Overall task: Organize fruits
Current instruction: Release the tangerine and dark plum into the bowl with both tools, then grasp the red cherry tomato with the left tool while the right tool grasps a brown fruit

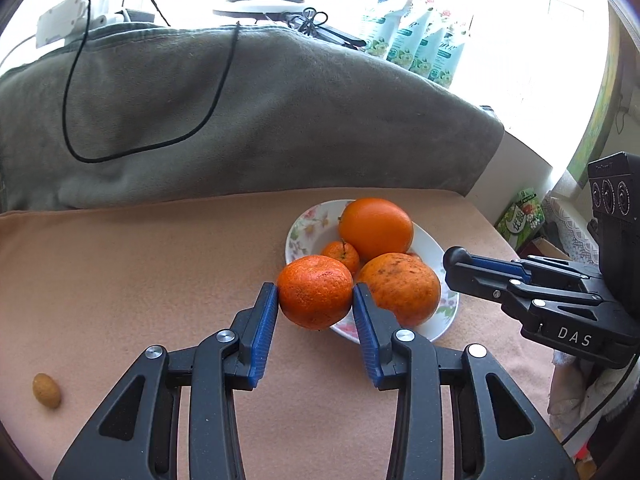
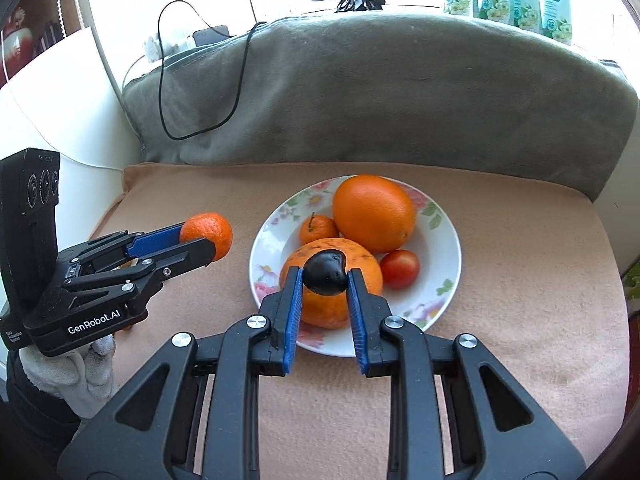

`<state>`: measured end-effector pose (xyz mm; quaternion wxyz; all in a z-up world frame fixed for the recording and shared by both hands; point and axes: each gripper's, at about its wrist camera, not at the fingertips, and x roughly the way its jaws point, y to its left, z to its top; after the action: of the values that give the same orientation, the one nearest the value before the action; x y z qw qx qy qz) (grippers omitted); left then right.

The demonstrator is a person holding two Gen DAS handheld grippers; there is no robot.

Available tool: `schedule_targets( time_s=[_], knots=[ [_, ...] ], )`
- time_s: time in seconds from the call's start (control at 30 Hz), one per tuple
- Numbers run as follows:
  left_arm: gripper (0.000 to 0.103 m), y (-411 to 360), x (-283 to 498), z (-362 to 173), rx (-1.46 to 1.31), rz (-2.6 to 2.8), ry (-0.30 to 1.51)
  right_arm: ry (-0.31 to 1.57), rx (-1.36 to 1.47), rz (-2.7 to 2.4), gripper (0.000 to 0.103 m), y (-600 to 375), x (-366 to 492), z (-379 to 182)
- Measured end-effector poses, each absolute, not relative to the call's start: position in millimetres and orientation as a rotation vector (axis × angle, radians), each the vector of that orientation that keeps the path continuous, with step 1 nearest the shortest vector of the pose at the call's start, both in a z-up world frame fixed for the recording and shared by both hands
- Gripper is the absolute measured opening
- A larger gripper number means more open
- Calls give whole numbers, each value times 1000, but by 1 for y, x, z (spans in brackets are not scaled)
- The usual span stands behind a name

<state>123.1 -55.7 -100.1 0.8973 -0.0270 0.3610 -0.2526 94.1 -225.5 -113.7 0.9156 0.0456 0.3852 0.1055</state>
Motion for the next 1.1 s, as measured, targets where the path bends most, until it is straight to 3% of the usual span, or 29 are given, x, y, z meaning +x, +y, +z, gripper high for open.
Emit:
schedule_targets(
  time_s=[0.5,0.57,0.63,0.97,1.1],
  knots=[
    [38,-99,131,-102,6,-548,744,804,102,174,26,-250,116,-123],
    [39,-98,131,-101,2,-547,745,796,108,175,47,-250,117,-122],
    [40,-96,131,-100,-1,-539,738,775,111,170,60,-251,115,-118],
    [40,-86,124,-89,5,-526,702,757,128,174,60,-252,106,-112],
    [46,-76,120,-87,-3,-514,692,754,128,177,60,-249,102,-112]
  ],
)
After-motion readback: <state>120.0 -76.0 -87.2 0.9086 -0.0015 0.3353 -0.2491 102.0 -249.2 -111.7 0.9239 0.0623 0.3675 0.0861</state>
